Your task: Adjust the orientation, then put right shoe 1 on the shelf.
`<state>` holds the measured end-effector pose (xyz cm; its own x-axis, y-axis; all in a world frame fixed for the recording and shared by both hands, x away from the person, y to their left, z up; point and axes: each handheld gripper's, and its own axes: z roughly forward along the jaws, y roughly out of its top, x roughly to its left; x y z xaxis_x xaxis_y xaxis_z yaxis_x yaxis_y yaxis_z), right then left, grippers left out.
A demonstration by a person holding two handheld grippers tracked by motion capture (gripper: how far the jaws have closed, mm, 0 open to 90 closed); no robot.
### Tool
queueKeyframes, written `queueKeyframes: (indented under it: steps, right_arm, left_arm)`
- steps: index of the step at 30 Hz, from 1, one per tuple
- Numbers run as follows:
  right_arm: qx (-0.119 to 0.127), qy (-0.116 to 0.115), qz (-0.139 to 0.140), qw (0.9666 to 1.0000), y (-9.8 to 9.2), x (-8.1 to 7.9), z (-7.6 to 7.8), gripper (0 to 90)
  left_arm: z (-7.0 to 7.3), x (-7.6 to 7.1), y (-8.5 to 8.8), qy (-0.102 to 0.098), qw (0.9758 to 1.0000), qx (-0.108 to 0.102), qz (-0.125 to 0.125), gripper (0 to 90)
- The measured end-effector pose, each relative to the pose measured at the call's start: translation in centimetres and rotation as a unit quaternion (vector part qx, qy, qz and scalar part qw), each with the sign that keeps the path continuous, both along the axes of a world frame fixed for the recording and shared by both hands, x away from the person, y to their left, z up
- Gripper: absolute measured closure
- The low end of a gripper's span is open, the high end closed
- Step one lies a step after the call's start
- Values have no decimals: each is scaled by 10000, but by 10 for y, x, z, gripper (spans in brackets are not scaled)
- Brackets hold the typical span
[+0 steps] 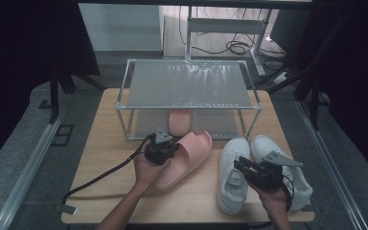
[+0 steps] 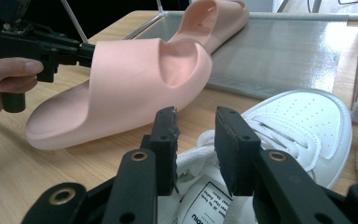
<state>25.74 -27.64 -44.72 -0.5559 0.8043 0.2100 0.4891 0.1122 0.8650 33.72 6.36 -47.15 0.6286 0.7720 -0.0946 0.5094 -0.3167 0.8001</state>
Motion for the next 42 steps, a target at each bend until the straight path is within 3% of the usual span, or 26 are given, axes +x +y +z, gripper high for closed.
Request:
queueKeyframes:
  steps: [2, 14, 17, 23, 28, 37, 42]
  right_arm:
    - [2, 0, -4, 10000, 0, 0, 0, 691]
    - [-8, 25, -12, 10000, -1, 1, -2, 691]
    - [-14, 34, -12, 10000, -1, 2, -2, 691]
    - [-17, 31, -9, 10000, -2, 1, -1, 691]
    - [-1, 28, -34, 10000, -3, 1, -2, 691]
    - [-21, 27, -14, 10000, -1, 2, -2, 691]
    - [-9, 16, -24, 10000, -2, 1, -2, 691]
  left_arm:
    - [0, 6, -1, 65, 9999, -114, 12, 855]
    - [2, 15, -2, 113, 9997, -185, 70, 854]
    - [5, 16, -10, 45, 10000, -68, 28, 853]
    - [9, 22, -24, 58, 9999, -128, -57, 853]
    - [9, 27, -26, 117, 9996, -253, -19, 854]
    - [10, 34, -32, 70, 9997, -215, 48, 852]
    - [9, 41, -37, 95, 9994, -331, 94, 853]
